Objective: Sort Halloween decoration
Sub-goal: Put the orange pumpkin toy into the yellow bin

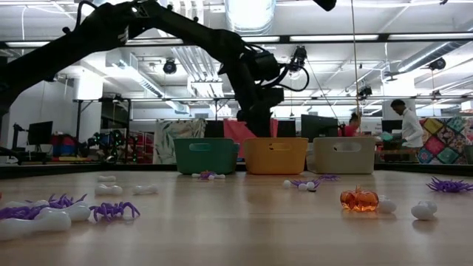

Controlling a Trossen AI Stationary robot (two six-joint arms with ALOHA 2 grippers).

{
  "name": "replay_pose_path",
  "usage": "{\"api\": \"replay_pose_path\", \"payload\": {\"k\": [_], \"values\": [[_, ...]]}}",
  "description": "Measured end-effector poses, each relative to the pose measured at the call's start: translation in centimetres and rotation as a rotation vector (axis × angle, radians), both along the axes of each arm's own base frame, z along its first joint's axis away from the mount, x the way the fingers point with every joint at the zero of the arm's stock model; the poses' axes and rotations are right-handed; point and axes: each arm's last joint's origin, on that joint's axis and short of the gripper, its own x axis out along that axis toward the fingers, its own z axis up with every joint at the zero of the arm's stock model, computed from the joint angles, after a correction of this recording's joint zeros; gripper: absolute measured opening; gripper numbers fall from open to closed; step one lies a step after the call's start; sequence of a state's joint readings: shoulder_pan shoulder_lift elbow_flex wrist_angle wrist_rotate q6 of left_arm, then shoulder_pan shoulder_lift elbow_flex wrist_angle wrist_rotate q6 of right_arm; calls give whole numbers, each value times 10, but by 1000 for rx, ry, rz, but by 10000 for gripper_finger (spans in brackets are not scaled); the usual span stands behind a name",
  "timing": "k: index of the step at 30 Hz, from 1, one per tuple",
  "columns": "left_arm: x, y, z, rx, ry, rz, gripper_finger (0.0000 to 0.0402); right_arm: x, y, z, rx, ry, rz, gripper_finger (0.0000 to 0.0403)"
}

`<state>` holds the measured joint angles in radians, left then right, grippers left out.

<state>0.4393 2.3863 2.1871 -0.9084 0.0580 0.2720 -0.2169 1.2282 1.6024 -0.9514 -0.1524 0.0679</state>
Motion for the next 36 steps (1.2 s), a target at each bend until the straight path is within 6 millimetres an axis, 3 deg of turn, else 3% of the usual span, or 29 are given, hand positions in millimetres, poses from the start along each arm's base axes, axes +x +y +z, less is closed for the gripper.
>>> {"api": "replay_pose_path", "payload": {"k": [13, 28, 36], "values": [[1, -2, -21, -68, 54, 65, 75, 0, -1, 0, -7, 4, -26, 66], [1, -2, -22, -76, 59, 77, 76, 0, -1, 0, -9, 4, -24, 66], [1, -2, -22, -81, 58, 89, 104, 0, -1, 0, -13, 4, -21, 66]]}}
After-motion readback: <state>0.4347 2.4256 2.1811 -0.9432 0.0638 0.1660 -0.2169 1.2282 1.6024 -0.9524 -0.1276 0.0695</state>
